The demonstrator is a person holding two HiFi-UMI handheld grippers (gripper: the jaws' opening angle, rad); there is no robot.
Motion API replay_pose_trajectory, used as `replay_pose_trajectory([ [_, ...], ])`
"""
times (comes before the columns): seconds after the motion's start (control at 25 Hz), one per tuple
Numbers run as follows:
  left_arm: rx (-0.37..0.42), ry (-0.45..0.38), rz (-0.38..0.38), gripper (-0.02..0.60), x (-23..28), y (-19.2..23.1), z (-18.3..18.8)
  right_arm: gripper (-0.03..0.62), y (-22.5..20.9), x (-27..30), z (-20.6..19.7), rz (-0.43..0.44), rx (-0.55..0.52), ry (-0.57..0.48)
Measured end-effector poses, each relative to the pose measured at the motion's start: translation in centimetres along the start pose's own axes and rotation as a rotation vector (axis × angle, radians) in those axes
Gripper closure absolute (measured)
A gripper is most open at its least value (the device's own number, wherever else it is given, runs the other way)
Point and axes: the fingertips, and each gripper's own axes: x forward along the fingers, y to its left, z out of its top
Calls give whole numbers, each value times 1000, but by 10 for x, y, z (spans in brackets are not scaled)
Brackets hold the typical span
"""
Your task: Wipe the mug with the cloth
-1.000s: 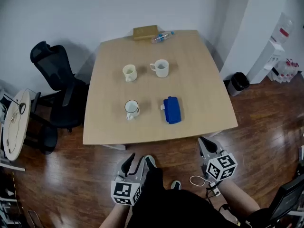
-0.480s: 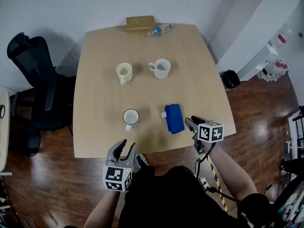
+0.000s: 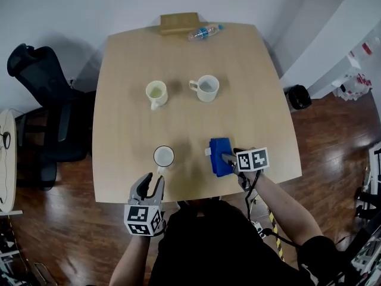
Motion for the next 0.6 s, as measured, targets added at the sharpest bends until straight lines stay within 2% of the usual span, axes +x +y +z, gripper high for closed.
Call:
replay_pose_trajectory([
  [0.12, -16, 25, 17, 440, 14, -6, -4, 329, 8, 11, -2, 2, -48, 36],
  [0.32, 40, 127, 69, 439, 29, 7, -33, 363, 35, 26, 1, 35, -108, 77],
  [0.48, 91, 188, 105, 403, 43, 21, -60, 418, 54, 34, 2, 93, -138, 107],
  [0.52, 95, 201, 109, 394, 48, 22, -64, 458, 57, 34, 4, 111, -143, 101],
  [0.6, 119, 207, 129, 394, 56, 28, -70, 481, 69, 27, 14, 159, -163, 54],
])
